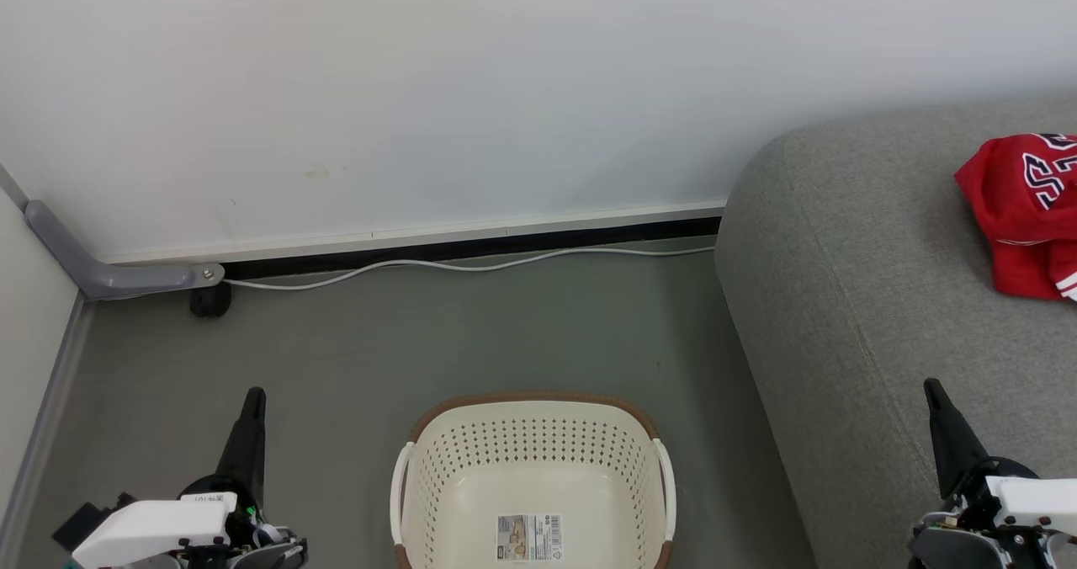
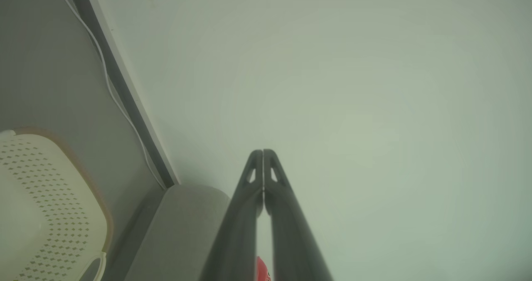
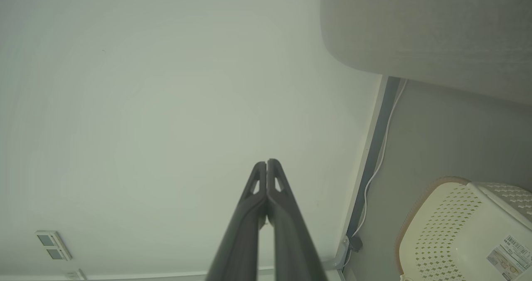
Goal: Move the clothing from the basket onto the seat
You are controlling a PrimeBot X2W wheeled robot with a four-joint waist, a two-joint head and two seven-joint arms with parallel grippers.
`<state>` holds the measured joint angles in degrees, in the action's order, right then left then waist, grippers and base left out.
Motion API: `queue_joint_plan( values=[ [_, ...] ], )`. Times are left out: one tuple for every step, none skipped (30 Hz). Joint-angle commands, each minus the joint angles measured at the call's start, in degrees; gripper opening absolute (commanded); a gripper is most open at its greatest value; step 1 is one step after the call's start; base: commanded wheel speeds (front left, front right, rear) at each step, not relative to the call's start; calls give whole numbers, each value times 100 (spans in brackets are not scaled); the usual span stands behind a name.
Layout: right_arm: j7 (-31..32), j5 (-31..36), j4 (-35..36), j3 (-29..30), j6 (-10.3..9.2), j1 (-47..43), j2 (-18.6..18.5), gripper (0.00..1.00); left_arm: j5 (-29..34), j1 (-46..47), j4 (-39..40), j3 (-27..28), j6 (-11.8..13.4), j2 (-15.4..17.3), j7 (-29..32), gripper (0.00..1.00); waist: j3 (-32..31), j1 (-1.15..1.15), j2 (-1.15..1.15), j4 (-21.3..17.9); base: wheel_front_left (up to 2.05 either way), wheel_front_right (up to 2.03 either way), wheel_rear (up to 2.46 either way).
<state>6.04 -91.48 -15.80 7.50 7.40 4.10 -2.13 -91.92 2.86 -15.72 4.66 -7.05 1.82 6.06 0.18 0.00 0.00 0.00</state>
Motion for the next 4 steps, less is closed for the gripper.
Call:
queue_joint_plan(
  values=[
    [45, -69, 178, -98, 9, 209, -75, 0, -25, 333, 167, 186, -44, 106, 43, 0, 0, 0, 0, 0, 0, 0, 0],
    [45, -69, 178, -98, 9, 209, -75, 0, -25, 333, 167, 186, -44, 106, 43, 0, 0, 0, 0, 0, 0, 0, 0],
    [45, -69, 178, -98, 9, 209, -75, 0, -25, 333, 167, 186, -44, 106, 43, 0, 0, 0, 0, 0, 0, 0, 0],
    [45, -69, 178, -98, 9, 209, -75, 0, -25, 333, 167, 186, -44, 106, 43, 0, 0, 0, 0, 0, 0, 0, 0]
  ],
)
